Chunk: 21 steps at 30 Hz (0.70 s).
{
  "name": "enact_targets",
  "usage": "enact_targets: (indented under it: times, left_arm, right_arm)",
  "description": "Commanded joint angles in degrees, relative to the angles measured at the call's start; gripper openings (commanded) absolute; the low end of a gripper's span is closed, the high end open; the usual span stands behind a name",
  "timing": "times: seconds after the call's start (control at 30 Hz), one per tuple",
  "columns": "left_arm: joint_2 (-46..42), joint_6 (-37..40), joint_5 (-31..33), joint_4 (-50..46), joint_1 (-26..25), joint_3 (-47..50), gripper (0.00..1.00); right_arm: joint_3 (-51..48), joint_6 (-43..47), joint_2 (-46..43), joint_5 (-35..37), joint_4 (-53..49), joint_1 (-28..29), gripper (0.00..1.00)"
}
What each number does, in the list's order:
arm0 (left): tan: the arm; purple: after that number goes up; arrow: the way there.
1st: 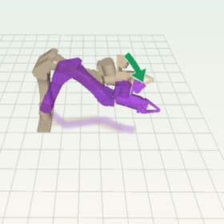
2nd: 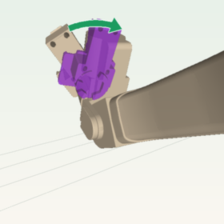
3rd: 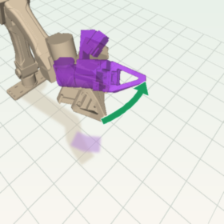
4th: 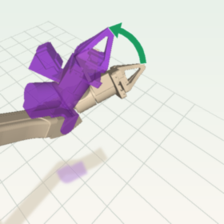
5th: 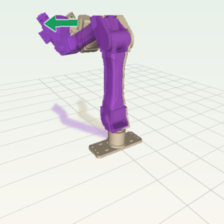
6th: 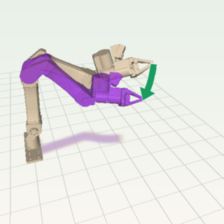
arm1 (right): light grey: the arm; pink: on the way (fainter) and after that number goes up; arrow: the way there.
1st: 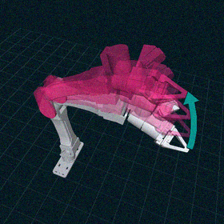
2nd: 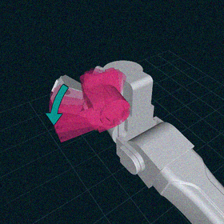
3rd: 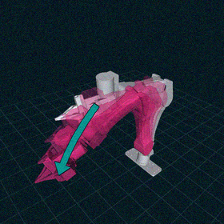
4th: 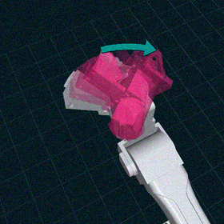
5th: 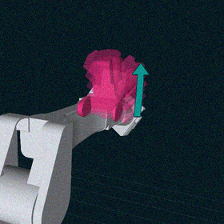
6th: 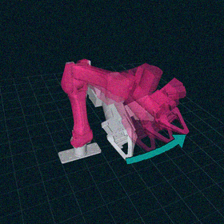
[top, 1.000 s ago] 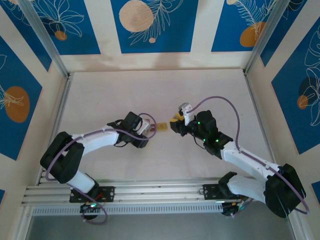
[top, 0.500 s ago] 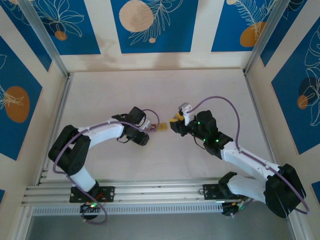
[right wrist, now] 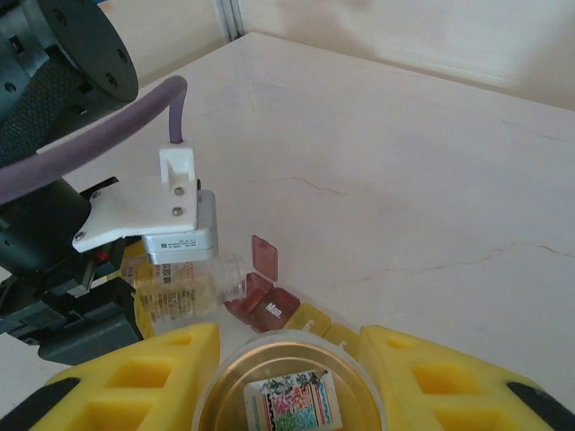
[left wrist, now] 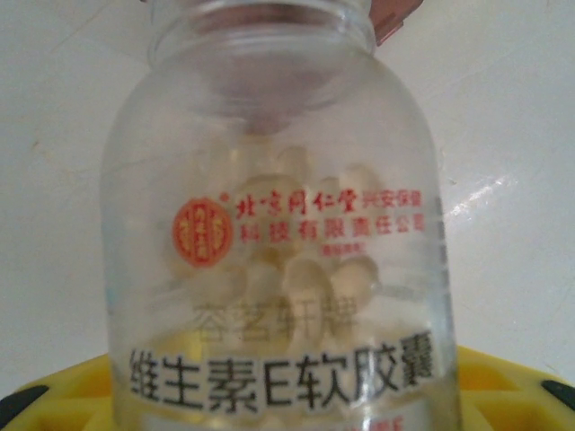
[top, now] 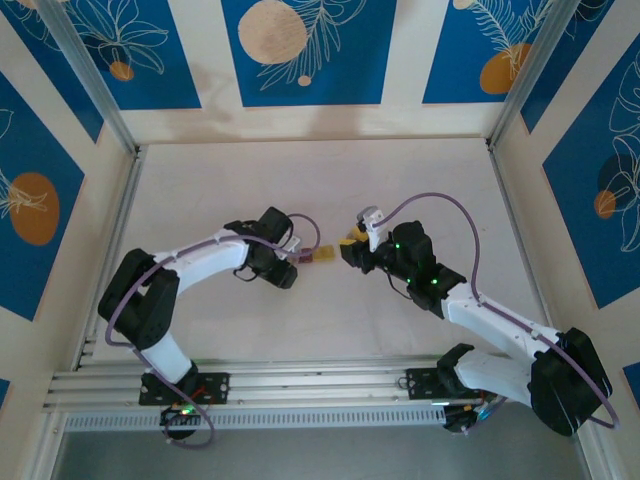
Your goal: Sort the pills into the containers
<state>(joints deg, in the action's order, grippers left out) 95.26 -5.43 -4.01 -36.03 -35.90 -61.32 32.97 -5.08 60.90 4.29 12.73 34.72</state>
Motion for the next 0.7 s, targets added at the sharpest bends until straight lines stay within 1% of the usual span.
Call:
enact_targets:
  times: [0.0,0.17,0.67]
  left_arm:
    - [1.56,1.95,-0.73,-4.99,0.48,-2.96,0.0]
    - [3.28,3.06,-0.78,-7.84,0.6,-5.59,0.0]
    - [6.16,4.92,-0.12,-12.22,0.81,-9.52,0.0]
  right_arm:
    - [1.07,-0.45,-1.49,-0.86,-0.16,0.35,0.0]
    - [1.12,-0.46,-1.77,-0.88,-0.25,0.44,0.0]
    - [1.04,-0.46,-1.76,-1.13,-0.16,0.54,0.0]
